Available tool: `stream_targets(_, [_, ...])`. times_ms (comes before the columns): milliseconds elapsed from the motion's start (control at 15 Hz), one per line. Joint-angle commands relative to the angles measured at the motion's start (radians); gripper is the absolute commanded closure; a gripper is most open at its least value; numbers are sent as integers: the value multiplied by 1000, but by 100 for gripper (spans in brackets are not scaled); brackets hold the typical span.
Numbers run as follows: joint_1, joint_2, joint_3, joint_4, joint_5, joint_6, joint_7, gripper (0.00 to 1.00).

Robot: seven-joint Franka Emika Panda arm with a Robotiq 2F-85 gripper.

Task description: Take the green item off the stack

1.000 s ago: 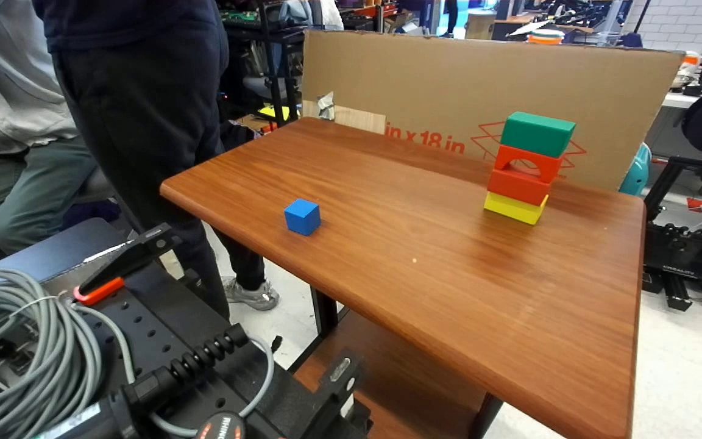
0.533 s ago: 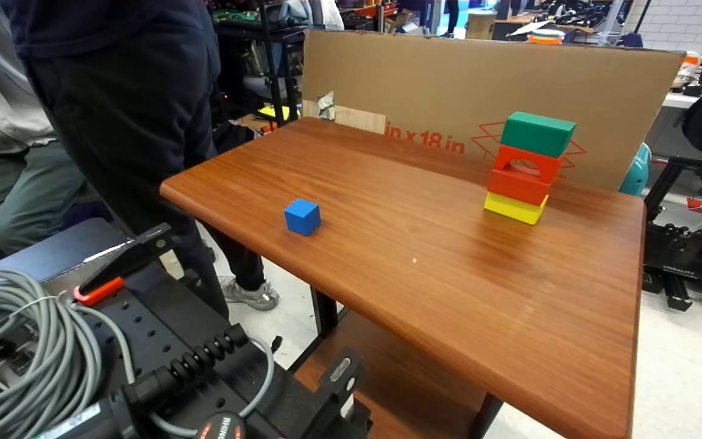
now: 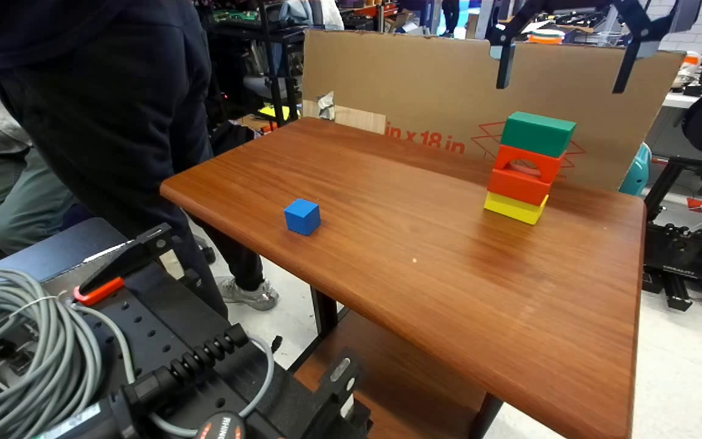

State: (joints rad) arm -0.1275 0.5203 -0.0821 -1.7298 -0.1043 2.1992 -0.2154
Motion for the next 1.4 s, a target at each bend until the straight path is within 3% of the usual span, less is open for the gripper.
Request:
stream_targets(0, [-17,67,20,63,18,7,-22,0])
stream_targets(400, [-12,144,21,130,10,-9,-8,0])
stream_targets(467, [-10,153,21,142,8,-14,-8,7])
stream_targets(533, [-8,163,20,153,6,-21,-3,28])
stream_targets(667, [-4,177,17,170,5,-37,9,33])
stream_targets(867, [-6,185,18,192,15,-63,27,56])
stream_targets(1333, [-4,126,24,148,29,-82,39,56])
